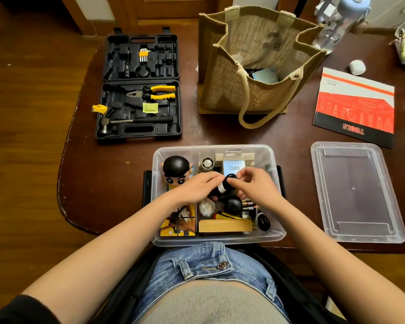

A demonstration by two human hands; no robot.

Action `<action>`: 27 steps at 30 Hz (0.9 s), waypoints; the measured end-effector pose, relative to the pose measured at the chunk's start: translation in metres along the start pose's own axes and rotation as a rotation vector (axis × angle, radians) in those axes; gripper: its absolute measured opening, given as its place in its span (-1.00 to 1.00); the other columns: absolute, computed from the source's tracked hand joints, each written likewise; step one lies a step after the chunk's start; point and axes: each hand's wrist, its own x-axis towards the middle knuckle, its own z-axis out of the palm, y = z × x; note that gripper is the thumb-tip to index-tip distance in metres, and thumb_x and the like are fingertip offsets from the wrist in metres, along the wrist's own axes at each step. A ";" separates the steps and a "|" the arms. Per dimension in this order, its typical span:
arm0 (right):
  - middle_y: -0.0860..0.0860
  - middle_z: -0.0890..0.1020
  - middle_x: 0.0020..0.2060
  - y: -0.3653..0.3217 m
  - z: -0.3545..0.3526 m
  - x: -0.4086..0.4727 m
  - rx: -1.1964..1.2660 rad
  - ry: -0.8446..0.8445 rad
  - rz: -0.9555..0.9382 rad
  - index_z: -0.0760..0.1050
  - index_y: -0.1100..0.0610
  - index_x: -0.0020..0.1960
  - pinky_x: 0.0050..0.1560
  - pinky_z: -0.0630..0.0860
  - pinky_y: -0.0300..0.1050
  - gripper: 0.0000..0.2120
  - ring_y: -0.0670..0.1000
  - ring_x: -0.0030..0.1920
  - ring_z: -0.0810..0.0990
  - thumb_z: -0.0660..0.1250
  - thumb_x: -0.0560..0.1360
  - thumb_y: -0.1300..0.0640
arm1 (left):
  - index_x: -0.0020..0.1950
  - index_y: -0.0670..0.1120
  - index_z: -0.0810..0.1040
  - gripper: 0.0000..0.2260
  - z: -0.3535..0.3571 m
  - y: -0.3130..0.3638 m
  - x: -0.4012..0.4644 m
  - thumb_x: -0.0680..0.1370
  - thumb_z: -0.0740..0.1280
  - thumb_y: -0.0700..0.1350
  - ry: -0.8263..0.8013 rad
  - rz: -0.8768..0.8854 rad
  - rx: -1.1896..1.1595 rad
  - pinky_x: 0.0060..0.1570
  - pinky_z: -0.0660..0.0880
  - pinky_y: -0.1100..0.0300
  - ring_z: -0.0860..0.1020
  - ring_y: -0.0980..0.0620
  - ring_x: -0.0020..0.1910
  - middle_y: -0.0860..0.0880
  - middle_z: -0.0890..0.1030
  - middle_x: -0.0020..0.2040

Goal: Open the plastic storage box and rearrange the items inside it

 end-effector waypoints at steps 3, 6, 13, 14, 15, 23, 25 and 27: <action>0.05 0.57 -0.29 0.010 0.010 0.005 0.262 -0.167 0.125 0.47 0.19 -0.04 -0.30 0.61 -0.16 -0.79 -0.10 -0.41 0.57 0.43 0.45 0.11 | 0.18 -0.06 0.51 -0.80 -0.005 -0.004 -0.005 0.63 0.19 -0.04 0.011 0.010 0.097 -0.25 0.49 0.27 0.56 0.17 -0.25 -0.02 0.59 -0.14; -0.06 0.56 -0.28 0.028 0.015 0.012 -0.151 -0.296 0.055 0.56 0.14 0.01 -0.31 0.50 -0.22 -0.75 -0.08 -0.28 0.56 0.47 0.40 0.05 | 0.08 -0.01 0.53 -0.85 -0.014 -0.011 -0.007 0.61 0.22 -0.01 0.215 0.001 0.271 -0.15 0.44 0.17 0.55 0.10 -0.22 0.01 0.59 -0.19; 0.02 0.61 0.10 0.030 0.070 0.033 -0.856 -0.481 -0.105 0.53 0.05 0.19 0.07 0.52 -0.05 -0.62 0.07 0.12 0.56 0.42 0.41 -0.03 | 0.24 -0.03 0.50 -0.75 -0.021 -0.008 -0.008 0.59 0.27 -0.01 0.255 -0.014 0.256 -0.39 0.32 0.38 0.49 0.27 -0.32 0.17 0.51 -0.21; 0.05 0.59 0.13 0.031 0.078 0.036 -0.906 -0.492 -0.073 0.49 0.09 0.22 0.08 0.50 -0.03 -0.58 0.10 0.14 0.55 0.42 0.41 -0.03 | 0.23 -0.04 0.50 -0.75 -0.021 -0.008 -0.009 0.58 0.27 -0.01 0.250 -0.013 0.251 -0.37 0.34 0.37 0.49 0.26 -0.32 0.14 0.53 -0.21; 0.07 0.58 0.14 0.032 0.085 0.039 -0.960 -0.490 -0.056 0.46 0.13 0.24 0.07 0.48 -0.03 -0.57 0.13 0.15 0.54 0.39 0.44 -0.02 | 0.22 -0.05 0.50 -0.75 -0.021 -0.008 -0.010 0.58 0.28 -0.01 0.244 -0.015 0.244 -0.34 0.37 0.36 0.50 0.26 -0.32 0.12 0.54 -0.20; 0.13 0.61 0.04 0.029 0.099 0.047 -1.098 -0.496 -0.216 0.53 0.22 0.07 -0.05 0.46 -0.06 -0.79 0.15 0.08 0.57 0.24 0.53 0.12 | 0.19 -0.05 0.49 -0.79 -0.019 -0.008 -0.013 0.59 0.27 -0.03 0.223 -0.025 0.205 -0.08 0.52 0.11 0.55 0.12 -0.25 0.01 0.59 -0.11; 0.13 0.61 0.02 0.029 0.096 0.047 -1.104 -0.530 -0.227 0.53 0.22 0.05 -0.08 0.45 -0.08 -0.80 0.16 0.06 0.57 0.24 0.51 0.15 | 0.16 -0.04 0.50 -0.82 -0.019 -0.009 -0.013 0.59 0.27 -0.03 0.224 -0.035 0.186 -0.12 0.53 0.08 0.55 0.05 -0.27 0.02 0.60 -0.16; 0.10 0.62 0.02 0.031 0.089 0.049 -1.086 -0.579 -0.228 0.55 0.17 0.06 -0.06 0.48 -0.08 -0.81 0.13 0.06 0.57 0.26 0.49 0.14 | 0.14 -0.03 0.50 -0.84 -0.019 -0.009 -0.014 0.59 0.27 -0.04 0.227 -0.044 0.167 -0.18 0.53 0.10 0.54 0.04 -0.28 0.02 0.60 -0.17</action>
